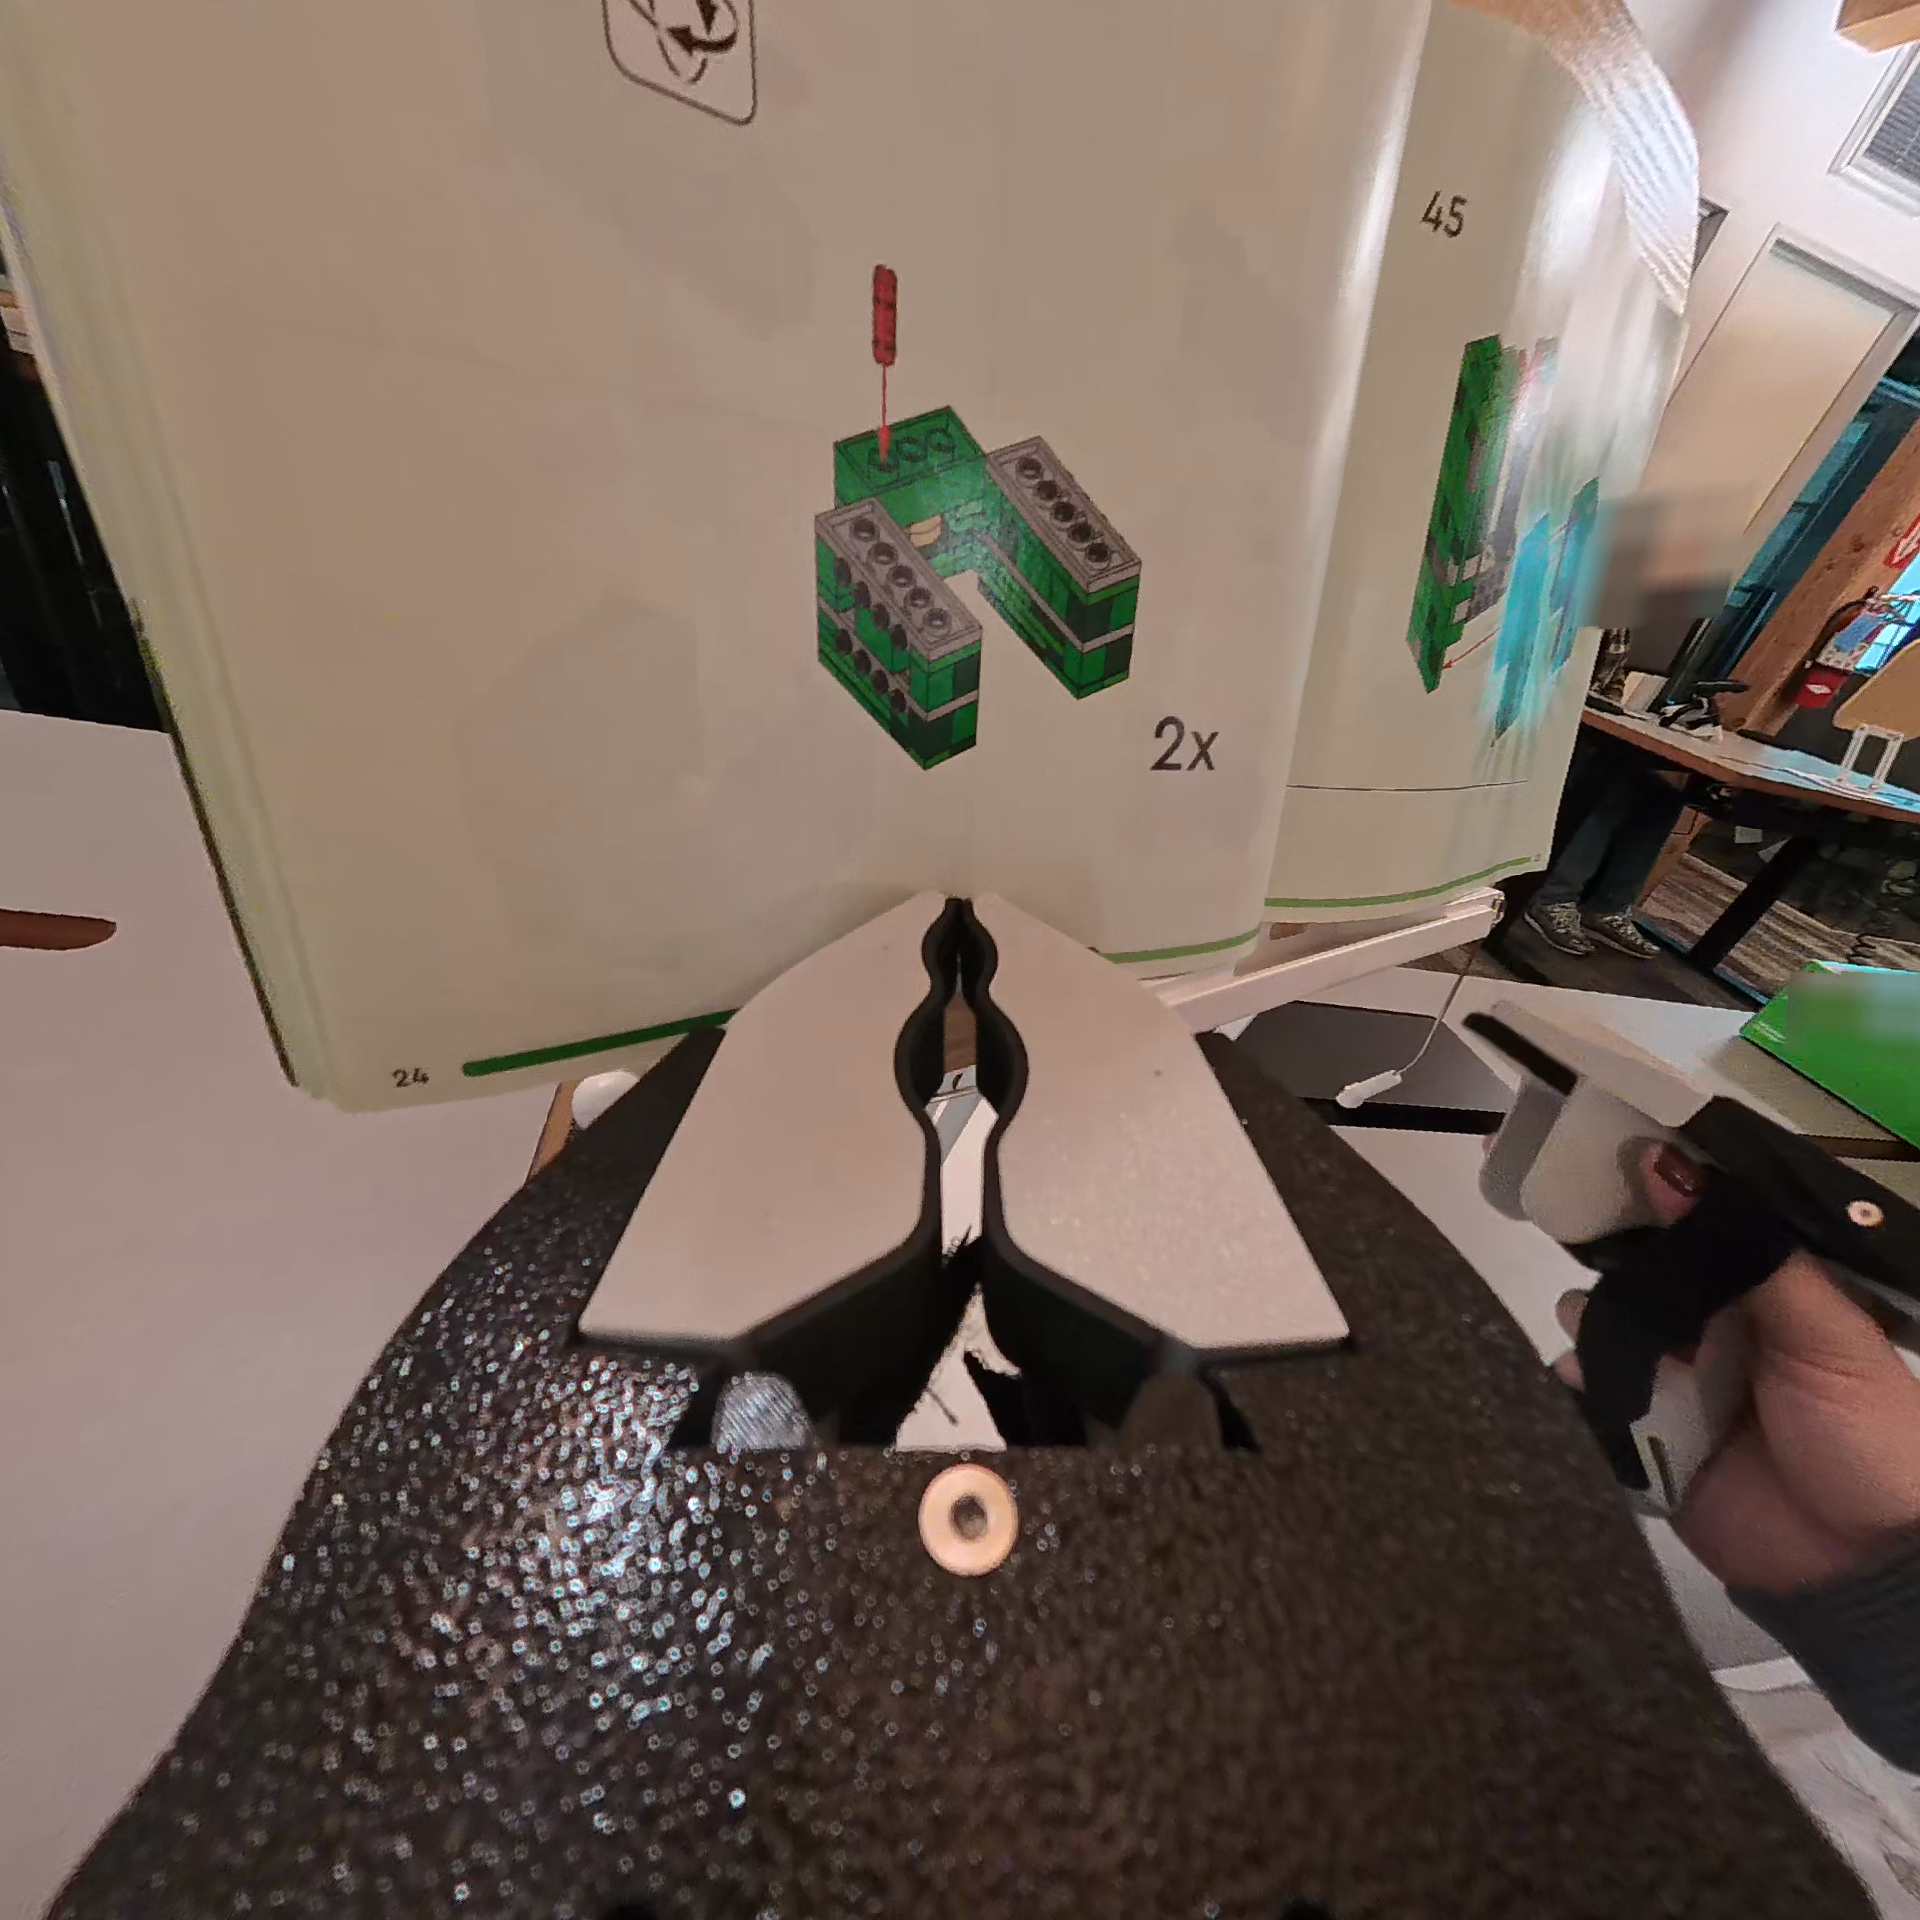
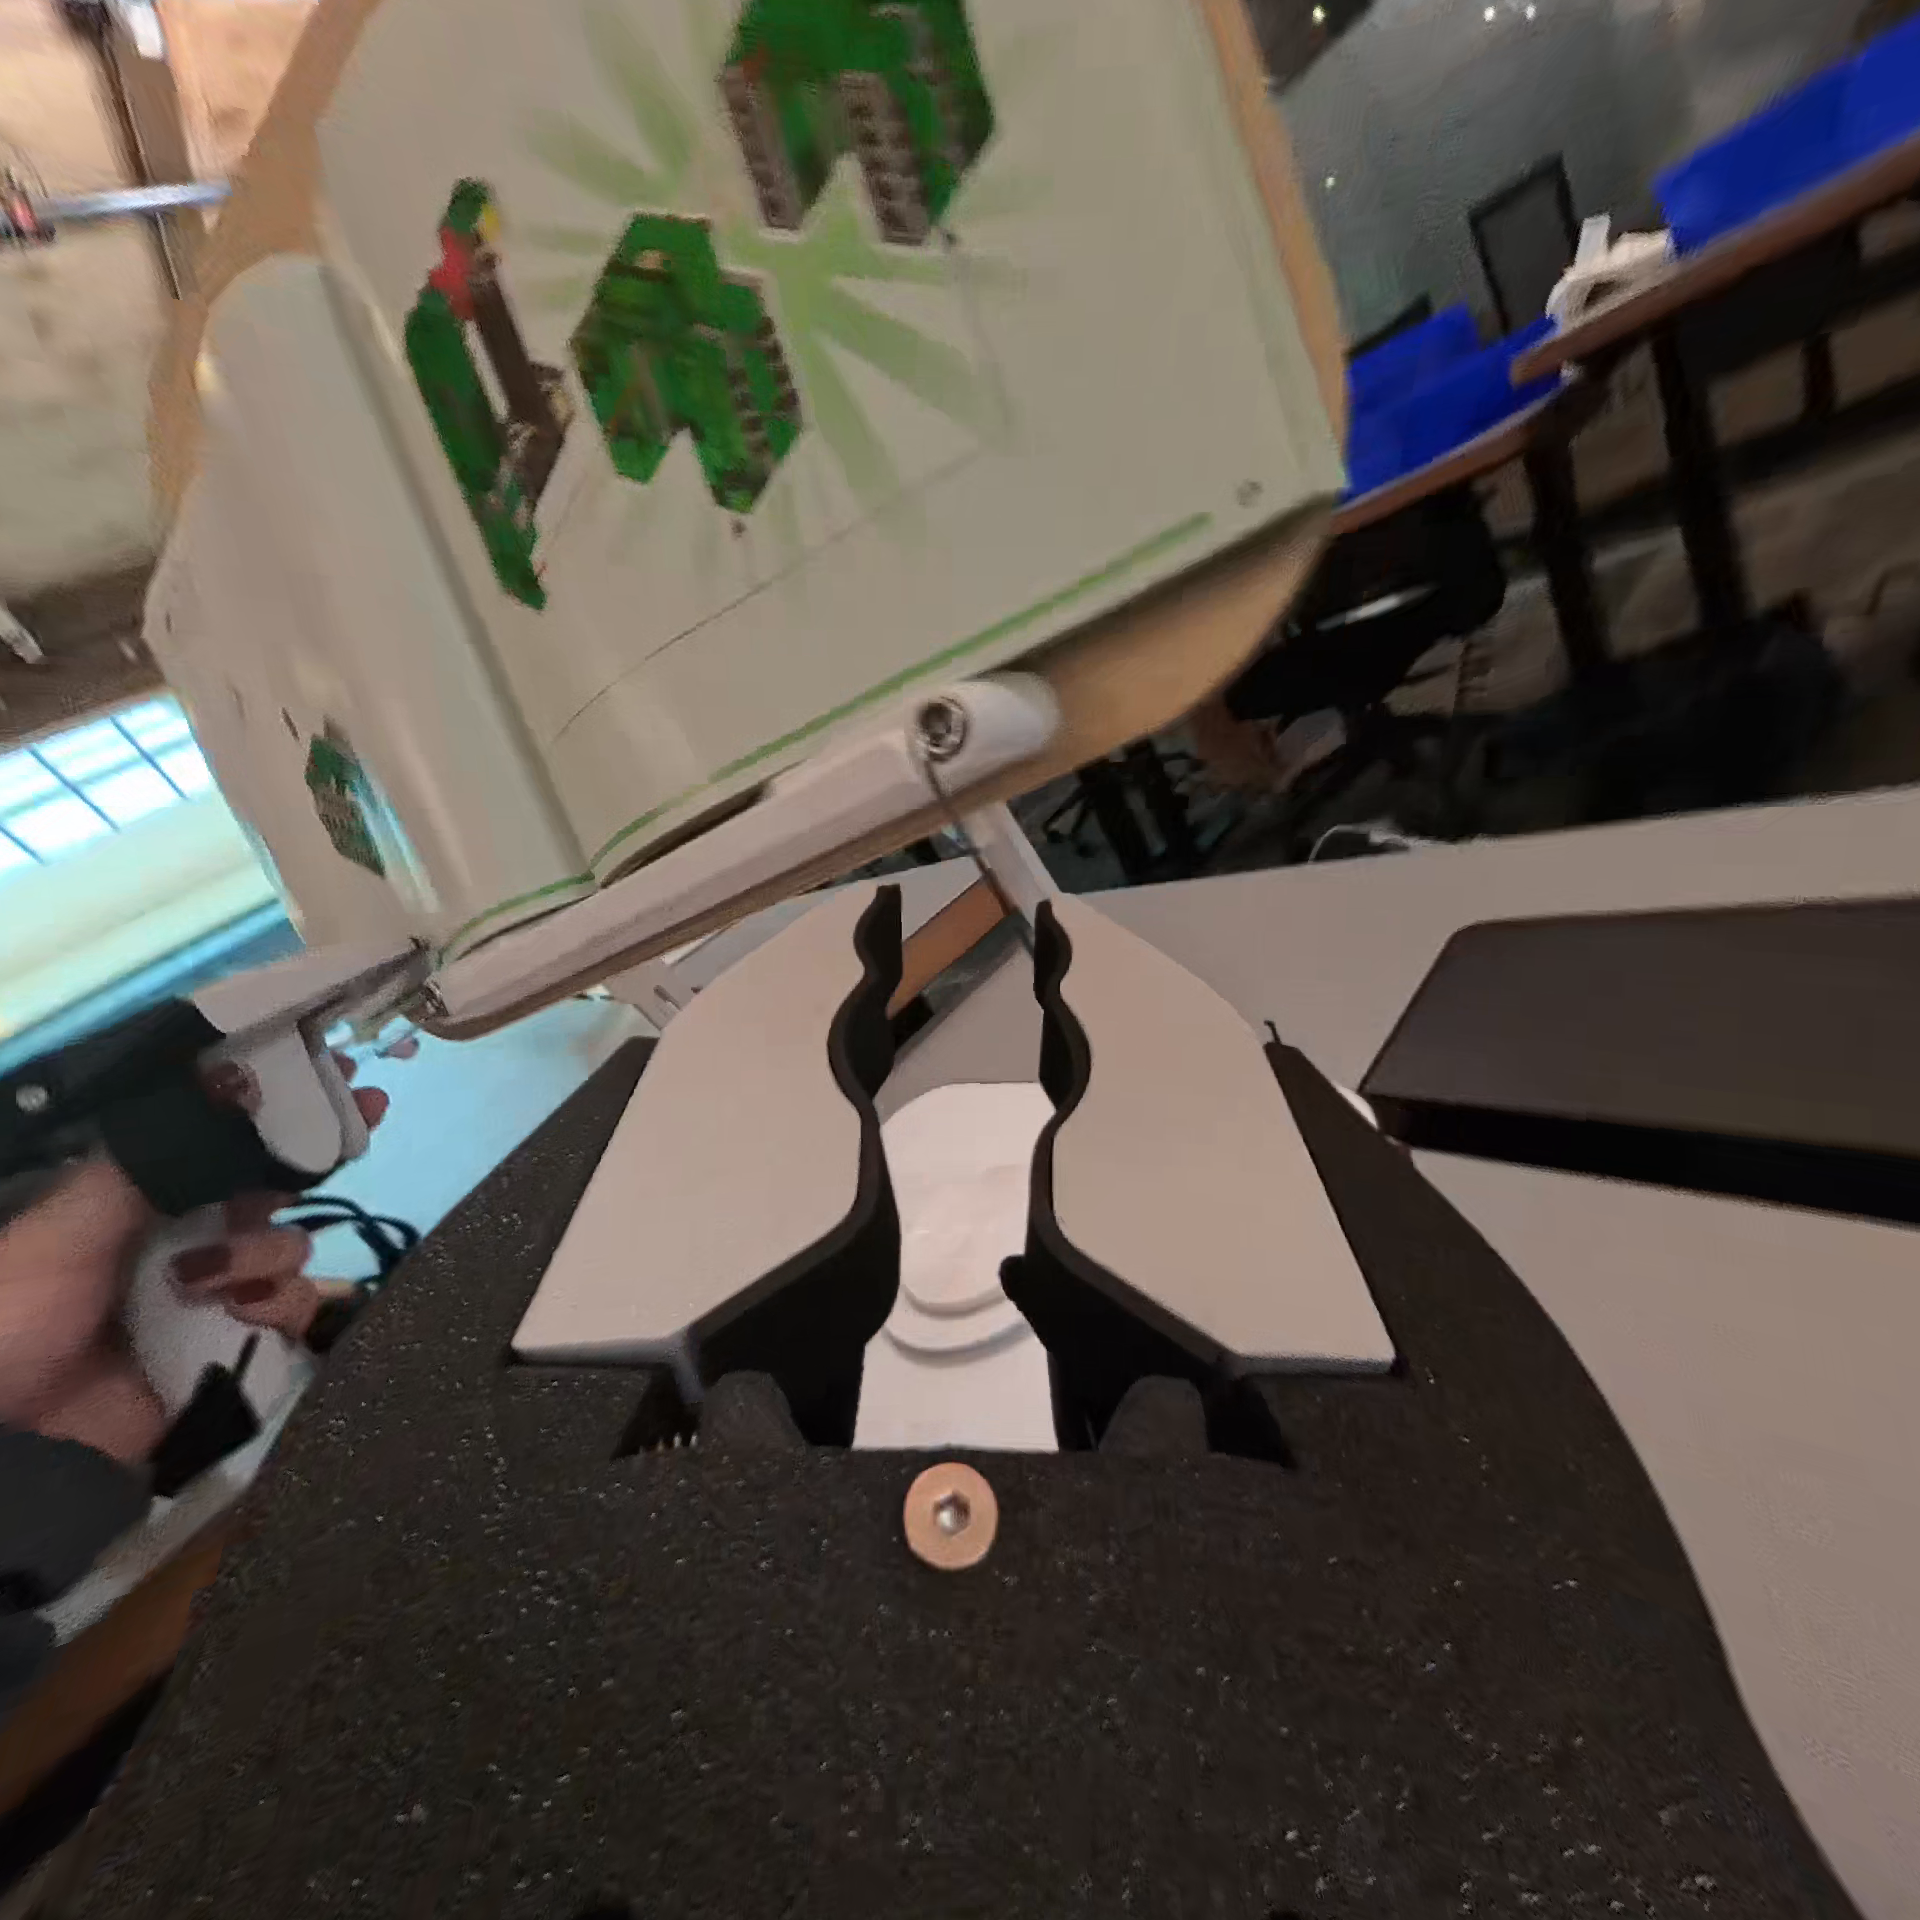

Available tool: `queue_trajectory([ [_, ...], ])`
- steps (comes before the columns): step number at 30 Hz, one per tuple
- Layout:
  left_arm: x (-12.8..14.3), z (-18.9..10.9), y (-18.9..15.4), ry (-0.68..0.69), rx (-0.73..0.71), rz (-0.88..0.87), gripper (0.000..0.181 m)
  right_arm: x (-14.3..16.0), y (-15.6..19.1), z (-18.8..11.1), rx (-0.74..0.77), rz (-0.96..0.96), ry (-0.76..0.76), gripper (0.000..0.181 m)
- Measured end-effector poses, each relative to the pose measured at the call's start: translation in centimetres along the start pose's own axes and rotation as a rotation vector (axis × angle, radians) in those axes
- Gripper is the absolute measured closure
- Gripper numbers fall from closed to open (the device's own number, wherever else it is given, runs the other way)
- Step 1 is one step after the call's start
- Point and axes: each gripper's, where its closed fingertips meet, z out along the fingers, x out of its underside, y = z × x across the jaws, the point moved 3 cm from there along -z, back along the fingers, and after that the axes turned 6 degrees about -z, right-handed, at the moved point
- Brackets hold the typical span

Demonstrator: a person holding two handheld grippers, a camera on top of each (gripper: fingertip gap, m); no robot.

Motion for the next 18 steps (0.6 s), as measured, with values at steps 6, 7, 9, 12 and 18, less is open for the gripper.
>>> queue_trajectory([
  [6, 0.0, 0.0, -0.1, 0.004, 0.008, -0.009, 0.181, 0.2, -0.6, -0.8, -0.08, 0.462, -0.093, 0.16],
  [7, 0.0, 0.0, -0.1, 0.004, 0.007, -0.009, 0.181, 0.3, -0.7, -0.9, -0.084, 0.54, -0.108, 0.16],
  [9, 0.0, 0.0, -0.1, 0.005, 0.007, -0.009, 0.181, 0.6, -0.8, -1.0, -0.088, 0.665, -0.126, 0.157],
  [12, 0.0, 0.0, -0.1, 0.008, 0.009, -0.006, 0.181, 0.9, -0.3, -1.0, -0.121, 0.756, -0.132, 0.157],
  [18, -0.4, -0.8, 0.3, 0.025, -0.01, 0.012, 0.181, 2.6, 7.2, 0.4, -0.286, -0.043, 0.094, 0.161],
])
